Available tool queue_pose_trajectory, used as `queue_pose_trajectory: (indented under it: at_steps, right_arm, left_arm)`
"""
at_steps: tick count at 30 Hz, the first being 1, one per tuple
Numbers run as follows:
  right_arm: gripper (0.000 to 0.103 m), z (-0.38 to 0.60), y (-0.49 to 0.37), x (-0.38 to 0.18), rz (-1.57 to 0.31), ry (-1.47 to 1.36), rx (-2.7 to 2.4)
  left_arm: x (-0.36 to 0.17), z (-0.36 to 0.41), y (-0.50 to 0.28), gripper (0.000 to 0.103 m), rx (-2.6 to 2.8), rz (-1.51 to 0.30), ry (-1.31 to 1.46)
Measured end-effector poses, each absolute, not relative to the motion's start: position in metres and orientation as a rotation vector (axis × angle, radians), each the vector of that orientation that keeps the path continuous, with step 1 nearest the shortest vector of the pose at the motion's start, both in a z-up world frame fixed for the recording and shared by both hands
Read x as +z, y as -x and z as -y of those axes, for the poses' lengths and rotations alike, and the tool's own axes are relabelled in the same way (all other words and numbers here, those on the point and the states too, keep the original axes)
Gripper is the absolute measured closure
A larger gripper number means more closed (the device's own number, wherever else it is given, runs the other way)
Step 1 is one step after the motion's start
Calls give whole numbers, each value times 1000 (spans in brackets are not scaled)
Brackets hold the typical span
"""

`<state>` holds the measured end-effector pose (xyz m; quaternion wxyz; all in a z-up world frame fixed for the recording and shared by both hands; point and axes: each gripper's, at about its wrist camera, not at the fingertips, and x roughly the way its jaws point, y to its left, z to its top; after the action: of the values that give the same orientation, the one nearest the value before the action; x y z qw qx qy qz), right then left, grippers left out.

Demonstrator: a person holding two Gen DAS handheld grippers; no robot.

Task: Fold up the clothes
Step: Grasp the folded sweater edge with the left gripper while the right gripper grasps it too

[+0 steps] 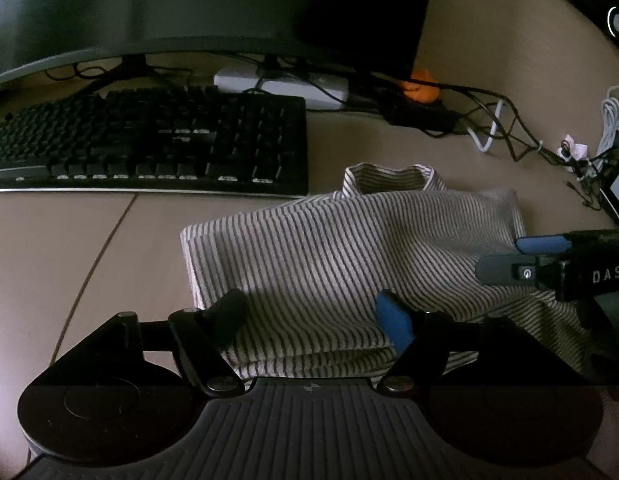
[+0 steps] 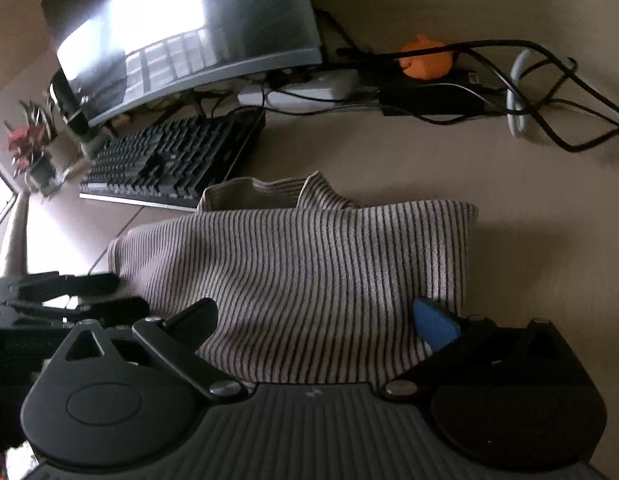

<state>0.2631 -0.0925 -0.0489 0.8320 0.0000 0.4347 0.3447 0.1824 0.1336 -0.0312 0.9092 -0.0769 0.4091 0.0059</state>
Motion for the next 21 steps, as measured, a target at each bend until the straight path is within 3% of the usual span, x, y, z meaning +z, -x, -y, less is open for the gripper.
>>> queue_pose_trajectory:
  at_steps: [3, 8, 10, 11, 12, 21]
  right_arm:
    - [0, 95, -267, -42, -952, 17, 750]
    - [3, 142, -288, -15, -915, -88, 684]
    - [21, 152, -306, -25, -980, -115, 636]
    - [36, 156, -315, -32, -1017, -137, 616]
    - [40, 158, -322, -40, -1056, -167, 601]
    - [36, 124, -342, -58, -1074, -258, 683]
  left_arm:
    - [-19, -150, -183, 27, 5, -836, 249]
    - [-5, -207, -184, 25, 57, -827, 397]
    - [-21, -224, -197, 27, 63, -901, 455]
    - [-28, -227, -202, 28, 57, -924, 477]
    - [-35, -230, -207, 31, 52, -946, 499]
    - [-49, -219, -237, 31, -1, -927, 528]
